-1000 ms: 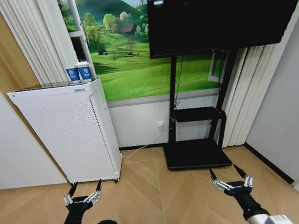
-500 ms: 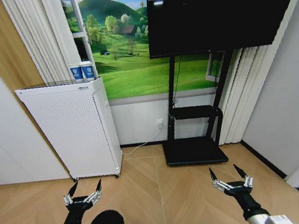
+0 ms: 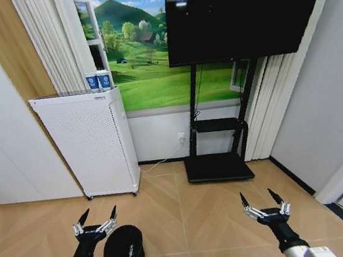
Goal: Pick up the trash bin and place the garbage on the floor into it.
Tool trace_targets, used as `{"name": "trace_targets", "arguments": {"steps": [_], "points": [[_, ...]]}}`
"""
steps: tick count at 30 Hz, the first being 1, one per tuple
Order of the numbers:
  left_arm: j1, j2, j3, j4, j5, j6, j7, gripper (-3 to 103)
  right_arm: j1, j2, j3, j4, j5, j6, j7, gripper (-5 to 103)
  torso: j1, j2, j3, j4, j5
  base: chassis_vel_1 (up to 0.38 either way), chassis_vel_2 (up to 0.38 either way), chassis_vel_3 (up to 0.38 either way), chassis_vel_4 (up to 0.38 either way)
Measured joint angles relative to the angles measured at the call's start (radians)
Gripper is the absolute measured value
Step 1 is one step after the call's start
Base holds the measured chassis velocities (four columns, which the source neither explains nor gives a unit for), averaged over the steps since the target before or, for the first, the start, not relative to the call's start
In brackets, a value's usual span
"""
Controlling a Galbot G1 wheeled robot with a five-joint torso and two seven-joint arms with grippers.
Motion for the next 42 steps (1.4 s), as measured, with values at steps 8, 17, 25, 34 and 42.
{"name": "trace_targets", "arguments": {"steps": [8,17,25,34,42], "points": [[0.0,0.0,0.0,0.0,0.0,0.0,0.0,100,0.0,0.0,0.0,0.0,0.0,0.0,0.0,100,0.0,0.0,0.0,0.0,0.0006,0.232,-0.235,-0.236,0.251],[0.0,0.0,0.0,0.0,0.0,0.0,0.0,100,0.0,0.0,0.0,0.0,0.0,0.0,0.0,100,0.0,0.0,0.0,0.0001,-0.0011,0.292,-0.292,-0.292,0.289],[0.0,0.0,0.0,0.0,0.0,0.0,0.0,100,0.0,0.0,0.0,0.0,0.0,0.0,0.0,100,0.0,0.0,0.0,0.0001,-0.0002,0.281,-0.274,-0.27,0.274],[0.0,0.0,0.0,0.0,0.0,0.0,-0.001,100,0.0,0.0,0.0,0.0,0.0,0.0,0.0,100,0.0,0.0,0.0,0.0004,-0.0006,0.271,-0.259,-0.274,0.269],[0.0,0.0,0.0,0.0,0.0,0.0,0.0,100,0.0,0.0,0.0,0.0,0.0,0.0,0.0,100,0.0,0.0,0.0,0.0002,0.0001,0.272,-0.287,-0.283,0.274]]}}
